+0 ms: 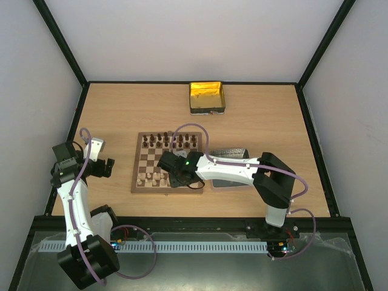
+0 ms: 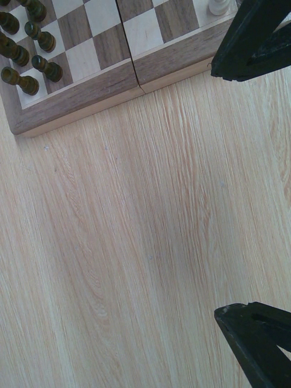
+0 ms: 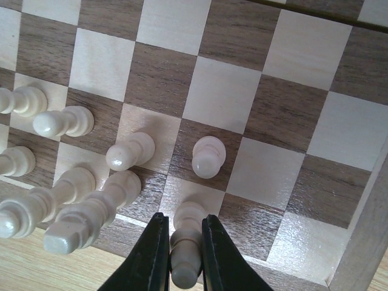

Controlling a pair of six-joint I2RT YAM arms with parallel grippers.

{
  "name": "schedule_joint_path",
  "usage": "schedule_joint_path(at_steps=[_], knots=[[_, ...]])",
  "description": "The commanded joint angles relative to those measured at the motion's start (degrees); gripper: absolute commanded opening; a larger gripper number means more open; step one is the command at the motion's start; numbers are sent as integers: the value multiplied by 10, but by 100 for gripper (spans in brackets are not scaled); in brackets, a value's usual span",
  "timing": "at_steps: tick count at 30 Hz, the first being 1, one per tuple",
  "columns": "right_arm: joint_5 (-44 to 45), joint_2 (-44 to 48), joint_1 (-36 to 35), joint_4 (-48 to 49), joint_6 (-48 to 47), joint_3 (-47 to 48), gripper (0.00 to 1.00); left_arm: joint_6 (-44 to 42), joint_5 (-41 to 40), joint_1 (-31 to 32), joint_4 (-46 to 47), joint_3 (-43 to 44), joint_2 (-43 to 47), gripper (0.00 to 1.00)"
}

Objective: Set up the chess pieces on the board
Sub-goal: Place the chess piece on the chessboard.

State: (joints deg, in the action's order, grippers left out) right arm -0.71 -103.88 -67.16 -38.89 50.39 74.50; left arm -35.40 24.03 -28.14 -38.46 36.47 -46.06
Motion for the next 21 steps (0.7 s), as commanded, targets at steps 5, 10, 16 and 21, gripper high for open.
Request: schedule_joint_path(at_steps=[5, 10, 16, 21], knots=[[7, -16, -5, 4, -3, 15, 10, -2, 8, 1, -4, -6, 1, 99], [5, -17, -5, 6, -4, 15, 11, -2, 7, 1, -4, -6, -1, 99], [5, -18, -5, 10, -5, 17, 12, -2, 8, 1, -3, -7, -3, 99], [0, -19, -5, 14, -5, 18, 13, -2, 8, 1, -3, -6, -5, 99]])
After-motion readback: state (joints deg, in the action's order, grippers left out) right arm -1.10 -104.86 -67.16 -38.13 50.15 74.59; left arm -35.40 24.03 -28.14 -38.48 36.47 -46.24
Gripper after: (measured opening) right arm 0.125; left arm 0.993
